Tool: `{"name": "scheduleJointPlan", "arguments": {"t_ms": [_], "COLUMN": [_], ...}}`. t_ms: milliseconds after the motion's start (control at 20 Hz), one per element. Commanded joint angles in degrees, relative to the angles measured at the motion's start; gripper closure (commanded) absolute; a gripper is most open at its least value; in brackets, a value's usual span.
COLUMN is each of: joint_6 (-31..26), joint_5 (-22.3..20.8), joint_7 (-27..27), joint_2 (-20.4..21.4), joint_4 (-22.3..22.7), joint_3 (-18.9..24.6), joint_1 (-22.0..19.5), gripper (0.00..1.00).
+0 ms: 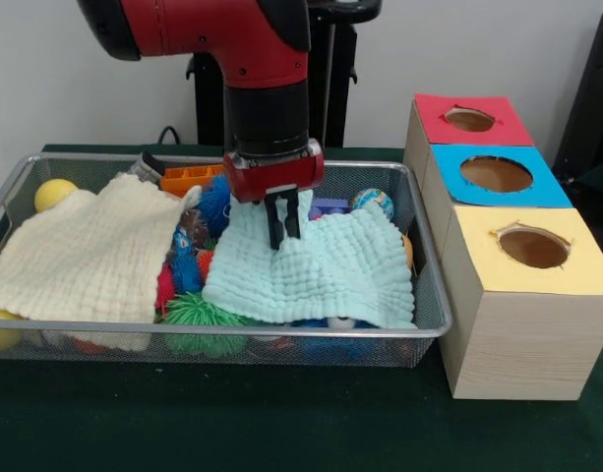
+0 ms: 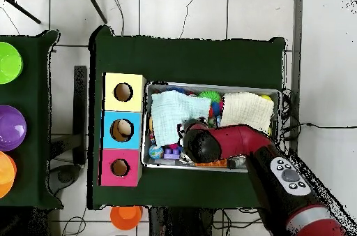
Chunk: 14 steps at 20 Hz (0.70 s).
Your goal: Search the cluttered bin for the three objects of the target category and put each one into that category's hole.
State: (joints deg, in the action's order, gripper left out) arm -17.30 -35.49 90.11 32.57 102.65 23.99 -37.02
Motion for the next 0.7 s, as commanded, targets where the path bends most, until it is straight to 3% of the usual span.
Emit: {"name": "scheduleJointPlan", "arguments": {"t_ms": [50, 700], "joint_6": [-10.3, -13.2], "joint_5": [3.2, 6.9], "joint_7": [-5.8, -4.5], "joint_2": [5.8, 8.8], "joint_4": [6.2, 10.7], "joint_3": [8.6, 15.1], "joint_1": [-2.0, -5.2], "gripper": [1.0, 1.0]}}
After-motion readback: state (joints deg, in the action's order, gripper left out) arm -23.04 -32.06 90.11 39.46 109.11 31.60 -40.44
